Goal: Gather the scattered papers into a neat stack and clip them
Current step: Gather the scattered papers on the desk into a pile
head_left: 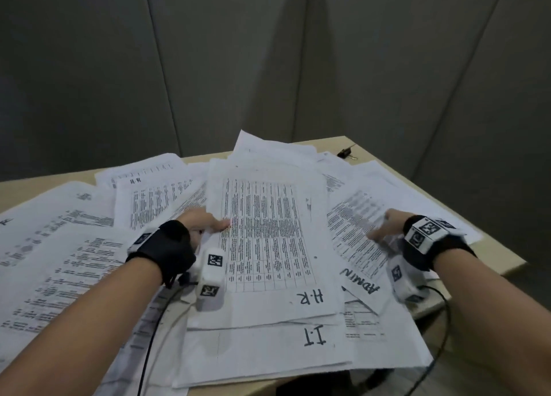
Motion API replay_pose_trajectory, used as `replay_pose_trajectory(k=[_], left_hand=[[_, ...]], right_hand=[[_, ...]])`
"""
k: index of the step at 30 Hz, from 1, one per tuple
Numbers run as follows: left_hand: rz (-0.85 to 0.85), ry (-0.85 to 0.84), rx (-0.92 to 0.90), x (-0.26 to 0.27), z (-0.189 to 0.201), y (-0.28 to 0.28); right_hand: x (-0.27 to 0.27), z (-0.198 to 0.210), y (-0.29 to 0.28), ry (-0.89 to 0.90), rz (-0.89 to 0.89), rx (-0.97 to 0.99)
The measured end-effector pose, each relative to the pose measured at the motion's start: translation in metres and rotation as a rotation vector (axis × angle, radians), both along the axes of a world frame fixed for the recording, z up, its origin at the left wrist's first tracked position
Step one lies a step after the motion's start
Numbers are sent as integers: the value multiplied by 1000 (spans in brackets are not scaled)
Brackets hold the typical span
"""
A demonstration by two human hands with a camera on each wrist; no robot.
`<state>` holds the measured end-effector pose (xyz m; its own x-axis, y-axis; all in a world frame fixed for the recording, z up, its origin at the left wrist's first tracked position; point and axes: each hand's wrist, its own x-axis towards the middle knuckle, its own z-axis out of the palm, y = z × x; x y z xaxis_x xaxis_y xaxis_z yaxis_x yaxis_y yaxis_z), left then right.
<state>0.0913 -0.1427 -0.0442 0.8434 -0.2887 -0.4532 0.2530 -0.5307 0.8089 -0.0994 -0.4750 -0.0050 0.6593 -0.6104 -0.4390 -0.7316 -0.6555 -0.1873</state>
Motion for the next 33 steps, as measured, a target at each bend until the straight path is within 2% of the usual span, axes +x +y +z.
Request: replay_pose_trajectory(k=[3,6,9,10,12,16,20,22,25,27,29,33], left_hand=[[12,180,-180,-11,8,-3],[46,163,-171,-14,7,-11],[104,5,-135,-23,11,-23],[106,-9,-142,-27,14,-27],[94,7,-195,-33,19,-36],[56,28,-224,-44,20,-51],[-3,6,-191,-44,13,-59],[-14,21,-193,-40,15,-55],[-15,105,-403,-32,16,-41],[-104,155,-496,-31,16,-33],[-130,132,-484,-34,18,-24],[-62,109,-276,-44,11,-32]], right_hand=[[15,-6,23,-88,131,49],[26,-9,40,-253,210,173],[31,-7,41,-506,-7,349],[31,-6,40,-538,-92,367],[28,-1,36,-464,-188,367],[27,4,42,-366,-182,499],[30,0,48,-496,-299,747],[30,-6,44,-564,-352,766],[28,-17,31,-603,-425,828],[30,-22,26,-568,-449,904],[43,-18,34,-589,-487,948],[54,-23,34,-701,-587,963]])
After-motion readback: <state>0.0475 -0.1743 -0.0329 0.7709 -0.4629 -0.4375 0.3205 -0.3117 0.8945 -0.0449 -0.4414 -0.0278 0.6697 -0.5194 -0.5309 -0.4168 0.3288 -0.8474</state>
